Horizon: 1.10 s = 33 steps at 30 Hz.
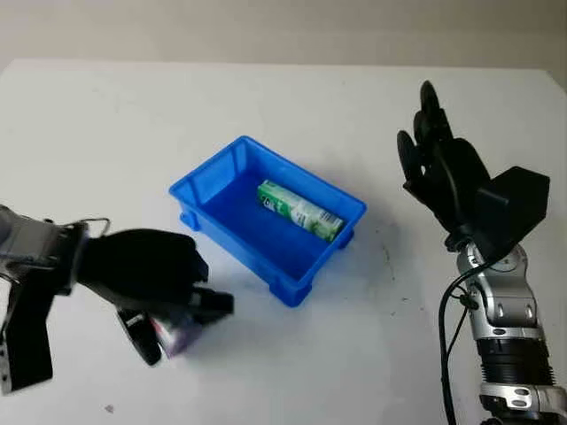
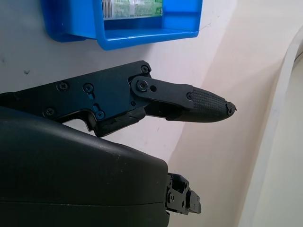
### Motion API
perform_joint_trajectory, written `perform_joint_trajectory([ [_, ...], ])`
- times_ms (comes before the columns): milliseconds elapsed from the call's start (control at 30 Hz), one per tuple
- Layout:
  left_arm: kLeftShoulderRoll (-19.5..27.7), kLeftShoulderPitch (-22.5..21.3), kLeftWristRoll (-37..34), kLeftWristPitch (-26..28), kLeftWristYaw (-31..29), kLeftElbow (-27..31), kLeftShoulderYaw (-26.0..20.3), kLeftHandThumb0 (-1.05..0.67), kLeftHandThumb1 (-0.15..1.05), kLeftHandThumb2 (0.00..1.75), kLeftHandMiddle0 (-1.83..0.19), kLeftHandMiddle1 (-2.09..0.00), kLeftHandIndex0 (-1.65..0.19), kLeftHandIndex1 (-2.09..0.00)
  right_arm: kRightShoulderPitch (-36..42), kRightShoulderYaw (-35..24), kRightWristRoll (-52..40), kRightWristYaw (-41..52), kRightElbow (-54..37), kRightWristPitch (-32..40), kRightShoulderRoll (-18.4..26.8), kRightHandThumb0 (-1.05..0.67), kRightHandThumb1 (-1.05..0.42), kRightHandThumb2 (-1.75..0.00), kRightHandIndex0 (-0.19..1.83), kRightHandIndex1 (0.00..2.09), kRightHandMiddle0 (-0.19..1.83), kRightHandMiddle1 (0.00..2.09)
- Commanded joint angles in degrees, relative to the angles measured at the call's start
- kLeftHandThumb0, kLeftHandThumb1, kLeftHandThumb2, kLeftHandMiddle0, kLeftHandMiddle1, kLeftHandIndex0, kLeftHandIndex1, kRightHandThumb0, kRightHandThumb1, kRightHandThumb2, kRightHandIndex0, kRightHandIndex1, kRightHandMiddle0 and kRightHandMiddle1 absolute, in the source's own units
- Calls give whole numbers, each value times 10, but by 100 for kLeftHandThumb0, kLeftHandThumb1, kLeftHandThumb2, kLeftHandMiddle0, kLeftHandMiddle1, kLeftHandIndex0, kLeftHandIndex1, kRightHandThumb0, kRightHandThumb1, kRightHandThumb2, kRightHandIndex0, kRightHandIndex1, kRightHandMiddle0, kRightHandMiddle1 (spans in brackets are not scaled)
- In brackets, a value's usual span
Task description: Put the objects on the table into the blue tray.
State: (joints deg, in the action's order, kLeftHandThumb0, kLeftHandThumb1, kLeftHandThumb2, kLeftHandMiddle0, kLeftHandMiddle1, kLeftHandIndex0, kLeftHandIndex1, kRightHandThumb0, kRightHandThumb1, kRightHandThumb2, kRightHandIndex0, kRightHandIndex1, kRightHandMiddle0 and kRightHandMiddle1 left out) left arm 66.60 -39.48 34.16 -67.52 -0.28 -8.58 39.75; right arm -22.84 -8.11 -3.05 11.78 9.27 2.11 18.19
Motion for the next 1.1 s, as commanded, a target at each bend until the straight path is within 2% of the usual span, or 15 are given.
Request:
perform_joint_trajectory([
  [0, 9, 14, -68, 26, -55, 52, -30, -45, 105, 50, -122, -209, -87, -209, -12, 4, 4, -4, 4, -9, 0, -68, -105, -58, -19, 0, -19, 0],
  [133, -29, 13, -108, 58, -112, 113, -115, -46, 105, 53, -120, -209, -80, -209, -14, 7, 6, -4, 10, -14, -1, -67, -105, -58, -19, 0, -19, 0],
  [267, -72, -25, -151, 102, -165, 138, -178, -43, 105, 47, -108, -209, -71, -209, -15, 8, 4, -3, 15, -16, -2, -67, -105, -58, -19, 0, -19, 0],
  [433, -136, -80, -159, 135, -176, 106, -255, -44, 105, 44, -103, -209, -72, -209, -18, 11, 5, -4, 21, -18, -4, -67, -105, -59, -19, 0, -19, 0],
  [600, -165, -135, -190, 181, -219, 85, -284, -41, 105, 56, -106, -209, -65, -209, -17, 15, 12, -3, 24, -14, 0, -70, -105, -59, -19, 0, -19, 0],
  [700, -192, -165, -154, 169, -202, 41, -302, -43, 105, 57, -113, -209, -78, -209, -18, 13, 10, -1, 30, -19, -1, -70, -105, -58, -19, 0, -19, 0],
  [833, -215, -207, -59, 125, -147, -58, -307, -47, 105, 45, -111, -209, -82, -209, -21, 12, 8, 1, 32, -20, -3, -69, -105, -58, -19, 0, -19, 0],
  [967, -224, -235, 65, 111, -74, -133, -288, -50, 105, 32, -112, -209, -97, -209, -19, 13, 8, 1, 27, -15, -4, -68, -105, -58, -19, 0, -19, 0],
  [1067, -232, -247, 144, 121, -17, -182, -261, -48, 105, 31, -112, -209, -98, -209, -16, 13, 8, -1, 25, -17, -5, -69, -105, -58, -19, 0, -19, 0],
])
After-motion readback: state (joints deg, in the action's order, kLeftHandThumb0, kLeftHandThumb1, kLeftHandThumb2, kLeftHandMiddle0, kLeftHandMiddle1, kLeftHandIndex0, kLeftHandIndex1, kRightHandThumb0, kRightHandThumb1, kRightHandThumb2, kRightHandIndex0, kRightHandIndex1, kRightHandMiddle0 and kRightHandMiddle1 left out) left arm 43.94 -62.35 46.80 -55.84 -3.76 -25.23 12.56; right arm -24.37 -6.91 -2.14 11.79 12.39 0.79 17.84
